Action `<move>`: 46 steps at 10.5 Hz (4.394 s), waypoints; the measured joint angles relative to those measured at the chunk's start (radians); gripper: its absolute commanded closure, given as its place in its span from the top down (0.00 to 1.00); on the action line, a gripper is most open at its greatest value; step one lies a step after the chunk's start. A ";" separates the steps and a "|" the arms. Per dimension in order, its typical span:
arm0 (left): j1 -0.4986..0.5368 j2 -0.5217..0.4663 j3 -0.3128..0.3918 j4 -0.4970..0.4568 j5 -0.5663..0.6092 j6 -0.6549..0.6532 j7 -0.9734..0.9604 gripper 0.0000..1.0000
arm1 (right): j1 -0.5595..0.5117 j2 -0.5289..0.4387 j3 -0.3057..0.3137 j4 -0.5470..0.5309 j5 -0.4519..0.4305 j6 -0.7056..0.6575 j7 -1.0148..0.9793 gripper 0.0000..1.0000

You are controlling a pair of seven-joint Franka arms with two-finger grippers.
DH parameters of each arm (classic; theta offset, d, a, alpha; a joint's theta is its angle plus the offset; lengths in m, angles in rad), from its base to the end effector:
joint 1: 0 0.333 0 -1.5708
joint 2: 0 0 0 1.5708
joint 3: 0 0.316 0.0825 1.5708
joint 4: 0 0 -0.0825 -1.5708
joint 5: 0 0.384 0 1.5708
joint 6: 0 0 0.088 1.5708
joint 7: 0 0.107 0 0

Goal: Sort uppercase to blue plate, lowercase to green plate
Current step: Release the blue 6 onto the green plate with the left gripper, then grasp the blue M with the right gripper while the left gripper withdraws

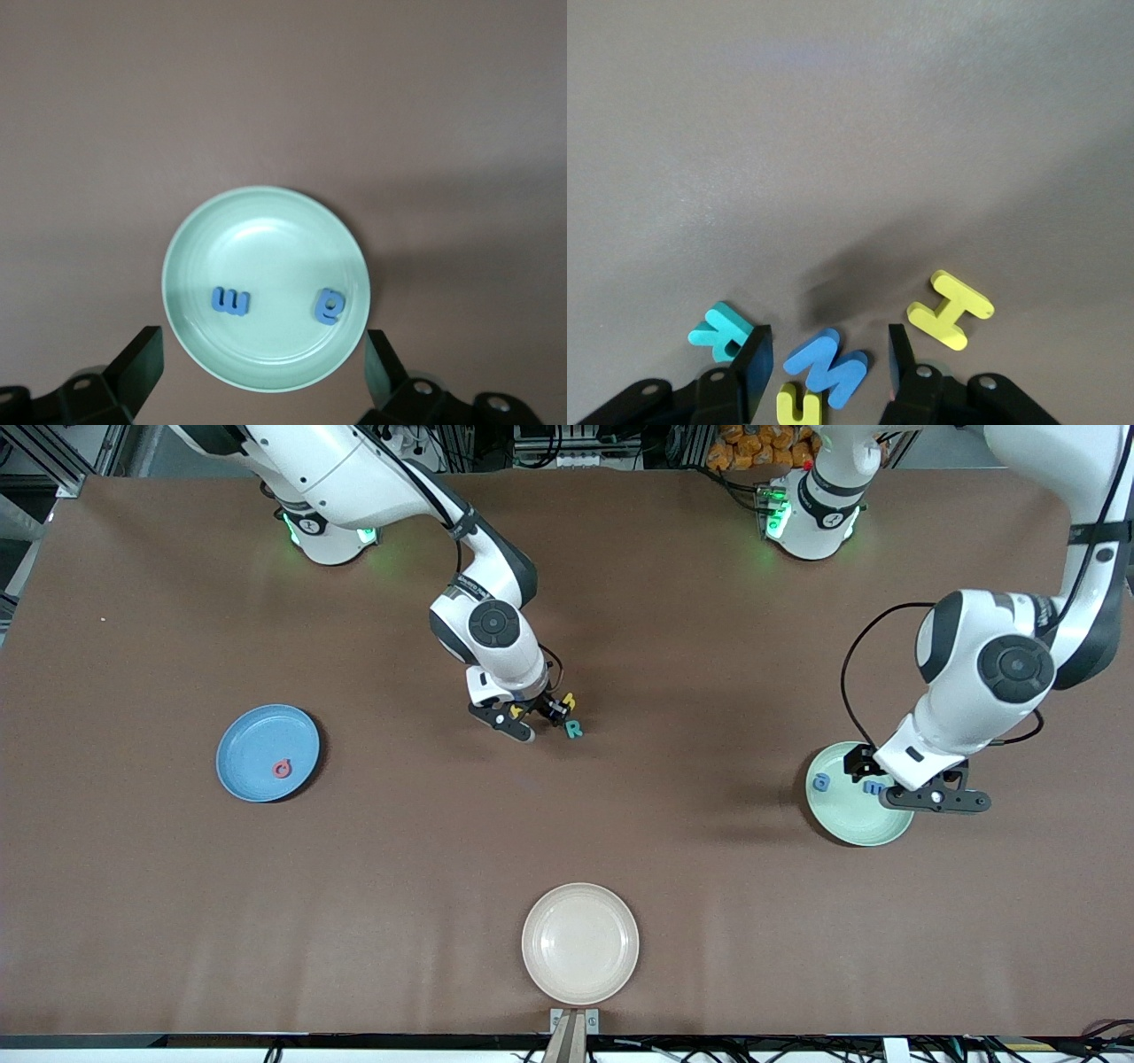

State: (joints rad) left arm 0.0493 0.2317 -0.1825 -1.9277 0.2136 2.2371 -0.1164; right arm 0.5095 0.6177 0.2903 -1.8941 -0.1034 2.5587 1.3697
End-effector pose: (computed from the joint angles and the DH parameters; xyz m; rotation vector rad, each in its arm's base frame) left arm 0.6103 -0.0705 0.3797 -3.0107 0.2045 -0.1497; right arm 0.4512 0.4531 0.1933 -2.9133 0.8104 0.0861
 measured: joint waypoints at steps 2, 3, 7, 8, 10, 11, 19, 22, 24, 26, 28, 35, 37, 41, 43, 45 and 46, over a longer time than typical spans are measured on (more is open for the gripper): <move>-0.040 -0.051 0.022 0.051 -0.023 -0.069 -0.001 1.00 | 0.006 0.011 0.000 0.002 0.000 0.003 0.002 0.62; -0.060 -0.071 0.044 0.079 -0.051 -0.118 -0.002 1.00 | 0.010 0.016 0.000 0.002 0.000 0.008 0.007 0.62; -0.076 -0.112 0.091 0.144 -0.085 -0.248 -0.001 1.00 | 0.017 0.024 0.000 0.006 -0.013 0.020 0.037 0.62; -0.081 -0.116 0.097 0.148 -0.099 -0.254 -0.001 1.00 | 0.018 0.027 0.000 0.006 -0.020 0.021 0.039 0.62; -0.085 -0.125 0.102 0.148 -0.122 -0.262 -0.001 1.00 | 0.019 0.038 0.000 0.007 -0.022 0.042 0.043 0.61; -0.087 -0.126 0.104 0.148 -0.125 -0.264 -0.001 1.00 | 0.019 0.040 0.000 0.010 -0.023 0.044 0.053 0.61; -0.094 -0.155 0.108 0.153 -0.127 -0.345 -0.001 1.00 | 0.020 0.042 0.000 0.015 -0.030 0.041 0.064 0.54; -0.094 -0.155 0.108 0.153 -0.127 -0.357 -0.001 1.00 | 0.022 0.042 0.001 0.015 -0.052 0.038 0.065 0.54; -0.094 -0.155 0.108 0.153 -0.127 -0.359 -0.001 1.00 | 0.024 0.044 0.001 0.015 -0.057 0.035 0.065 0.50; -0.095 -0.155 0.109 0.153 -0.127 -0.367 -0.001 1.00 | 0.025 0.048 0.001 0.015 -0.062 0.036 0.065 0.48; -0.095 -0.155 0.109 0.153 -0.127 -0.371 -0.001 1.00 | 0.025 0.048 0.001 0.016 -0.066 0.036 0.065 0.48; -0.096 -0.155 0.110 0.153 -0.127 -0.375 -0.001 1.00 | 0.026 0.048 0.001 0.017 -0.070 0.035 0.065 0.43; -0.097 -0.155 0.110 0.153 -0.127 -0.375 -0.001 1.00 | 0.026 0.048 0.001 0.020 -0.070 0.034 0.065 0.43; -0.097 -0.156 0.110 0.153 -0.127 -0.376 -0.001 1.00 | 0.019 0.049 -0.003 0.033 -0.070 0.031 0.065 0.43; -0.097 -0.156 0.110 0.153 -0.127 -0.376 -0.001 1.00 | 0.012 0.049 -0.006 0.044 -0.070 -0.003 0.054 0.43; -0.097 -0.156 0.110 0.153 -0.127 -0.377 -0.001 1.00 | 0.011 0.051 -0.007 0.051 -0.071 -0.013 0.051 0.43; -0.097 -0.156 0.110 0.153 -0.127 -0.377 -0.001 1.00 | 0.011 0.052 -0.007 0.053 -0.071 -0.014 0.051 0.43</move>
State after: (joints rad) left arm -0.0478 0.0760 -0.0721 -1.7747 0.0865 1.8604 -0.1177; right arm 0.5204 0.6699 0.2829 -1.8408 -0.1744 2.5449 1.4207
